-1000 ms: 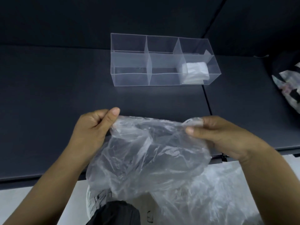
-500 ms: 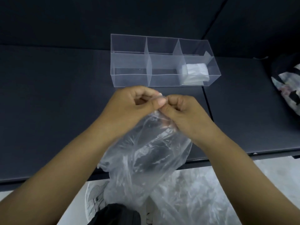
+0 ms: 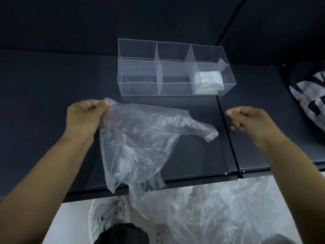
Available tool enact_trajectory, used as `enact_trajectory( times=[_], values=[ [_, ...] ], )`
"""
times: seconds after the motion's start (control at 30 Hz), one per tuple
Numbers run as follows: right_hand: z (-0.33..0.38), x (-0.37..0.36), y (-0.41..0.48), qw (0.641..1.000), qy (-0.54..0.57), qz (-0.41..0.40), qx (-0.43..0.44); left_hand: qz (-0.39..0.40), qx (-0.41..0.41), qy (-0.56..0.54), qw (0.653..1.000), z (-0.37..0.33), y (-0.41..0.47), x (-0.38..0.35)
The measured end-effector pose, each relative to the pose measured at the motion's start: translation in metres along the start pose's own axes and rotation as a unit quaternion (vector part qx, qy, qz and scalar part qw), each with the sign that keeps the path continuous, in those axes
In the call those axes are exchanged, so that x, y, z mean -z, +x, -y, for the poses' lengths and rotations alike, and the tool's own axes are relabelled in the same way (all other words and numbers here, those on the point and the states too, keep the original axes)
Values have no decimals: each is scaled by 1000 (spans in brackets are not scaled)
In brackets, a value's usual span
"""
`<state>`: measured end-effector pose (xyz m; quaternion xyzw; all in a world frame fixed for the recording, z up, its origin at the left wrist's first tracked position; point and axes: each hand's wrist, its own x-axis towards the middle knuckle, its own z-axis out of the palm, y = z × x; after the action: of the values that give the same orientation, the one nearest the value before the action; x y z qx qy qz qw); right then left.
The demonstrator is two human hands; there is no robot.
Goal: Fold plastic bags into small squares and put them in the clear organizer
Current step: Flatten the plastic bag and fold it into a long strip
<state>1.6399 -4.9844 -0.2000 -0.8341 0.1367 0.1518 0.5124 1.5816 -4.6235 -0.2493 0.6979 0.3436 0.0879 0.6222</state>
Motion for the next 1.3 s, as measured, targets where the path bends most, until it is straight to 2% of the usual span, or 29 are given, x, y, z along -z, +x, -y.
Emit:
enact_trajectory(
  times=[0.03,0.1,0.17,0.23,0.3,0.37,0.43,0.5,0.6,0.7,0.8,0.87,0.93,1.03,1.1,1.17,1.23,1.3],
  values=[
    [-2,-1,0,1000,23,-12,5,4,11,2,1000,4,0,0],
    [-4,-9,-5,998,43,32,14,11,24,8,1000,12,0,-1],
    [-5,-21,-11,993,-24,116,20,8,23,7,1000,17,0,-1],
    [-10,-32,-15,978,-130,161,9,2,17,4,1000,20,0,0],
    [-19,-41,-16,970,-212,119,4,0,13,3,1000,20,0,0],
    [-29,-46,-16,976,-215,30,20,-2,10,2,1000,21,0,0],
    [-34,-46,-14,990,-137,-16,20,-5,13,2,1000,22,0,0],
    [-28,-39,-10,1000,5,-25,-13,-2,17,4,1000,22,1,-1],
    [-17,-28,0,988,140,-41,-45,10,16,15,1000,17,3,-8],
    [-11,-25,14,979,154,-134,-19,28,6,-4,1000,5,5,-19],
    [-6,-25,10,980,92,-174,21,100,15,-19,995,-6,4,-21],
    [-4,-29,-13,988,42,-142,44,139,36,-25,989,-5,-6,-13],
    [-9,-35,-50,994,11,-75,74,159,76,-49,983,0,-30,0],
    [-26,-46,-110,992,-24,91,90,175,129,-58,974,16,-73,15],
    [-39,-54,-139,975,-100,188,68,201,154,-41,967,24,-98,21],
    [-53,-61,-153,962,-177,195,72,245,173,-22,954,27,-117,22],
    [-63,-67,-158,959,-230,133,100,291,205,-12,934,31,-131,16],
    [-66,-75,-157,964,-233,66,105,332,237,-2,913,33,-143,5]
  ],
)
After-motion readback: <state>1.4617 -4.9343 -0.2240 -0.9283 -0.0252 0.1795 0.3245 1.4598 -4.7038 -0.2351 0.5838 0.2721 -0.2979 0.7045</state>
